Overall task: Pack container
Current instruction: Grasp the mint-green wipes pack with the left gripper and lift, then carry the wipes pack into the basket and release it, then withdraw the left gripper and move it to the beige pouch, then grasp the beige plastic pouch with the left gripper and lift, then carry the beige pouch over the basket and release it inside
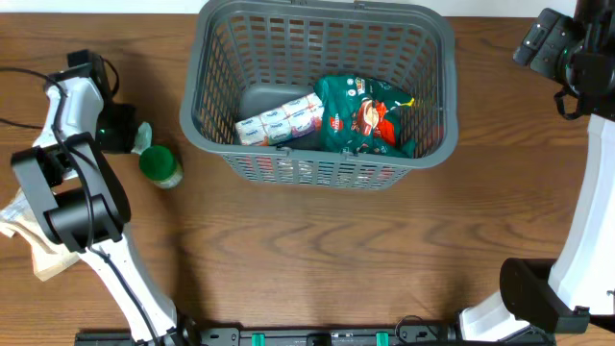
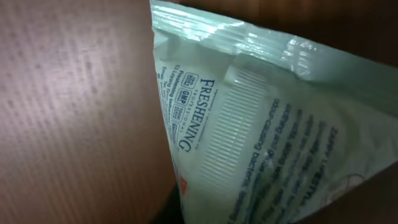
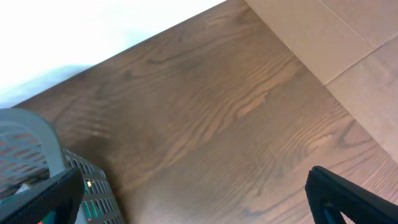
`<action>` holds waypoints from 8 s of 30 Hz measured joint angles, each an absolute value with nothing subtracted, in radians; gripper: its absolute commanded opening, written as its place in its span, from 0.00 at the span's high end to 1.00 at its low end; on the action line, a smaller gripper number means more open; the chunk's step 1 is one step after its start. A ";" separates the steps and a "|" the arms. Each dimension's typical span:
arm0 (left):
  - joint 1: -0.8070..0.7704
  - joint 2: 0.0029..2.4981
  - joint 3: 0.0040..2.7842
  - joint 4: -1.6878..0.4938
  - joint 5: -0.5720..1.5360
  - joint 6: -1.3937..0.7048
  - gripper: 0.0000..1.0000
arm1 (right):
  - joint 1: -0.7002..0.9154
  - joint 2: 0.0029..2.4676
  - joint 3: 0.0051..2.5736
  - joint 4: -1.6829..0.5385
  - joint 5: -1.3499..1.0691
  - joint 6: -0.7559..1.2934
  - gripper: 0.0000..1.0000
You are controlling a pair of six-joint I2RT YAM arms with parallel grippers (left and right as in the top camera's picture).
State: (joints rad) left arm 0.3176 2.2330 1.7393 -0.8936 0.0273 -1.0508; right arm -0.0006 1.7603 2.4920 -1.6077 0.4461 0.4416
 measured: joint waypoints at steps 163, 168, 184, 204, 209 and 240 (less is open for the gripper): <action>0.889 1.622 1.229 -0.874 -0.051 -0.275 0.02 | -0.001 1.760 2.492 -1.608 0.446 0.442 0.01; 0.889 1.695 1.229 -0.839 -0.048 -0.245 0.01 | -0.001 1.760 2.492 -1.608 0.446 0.442 0.01; 0.888 1.822 1.229 -0.686 -0.039 -0.188 0.02 | -0.001 1.760 2.492 -1.608 0.446 0.442 0.01; 0.890 1.985 1.261 -0.600 0.058 -0.182 0.76 | -0.001 1.760 2.492 -1.608 0.446 0.442 0.01; 0.890 1.987 1.264 -0.597 0.077 -0.183 0.94 | -0.001 1.760 2.492 -1.607 0.446 0.442 0.01; 0.825 1.394 1.386 -0.513 0.728 -0.264 0.94 | -0.001 1.760 2.492 -1.608 0.446 0.442 0.02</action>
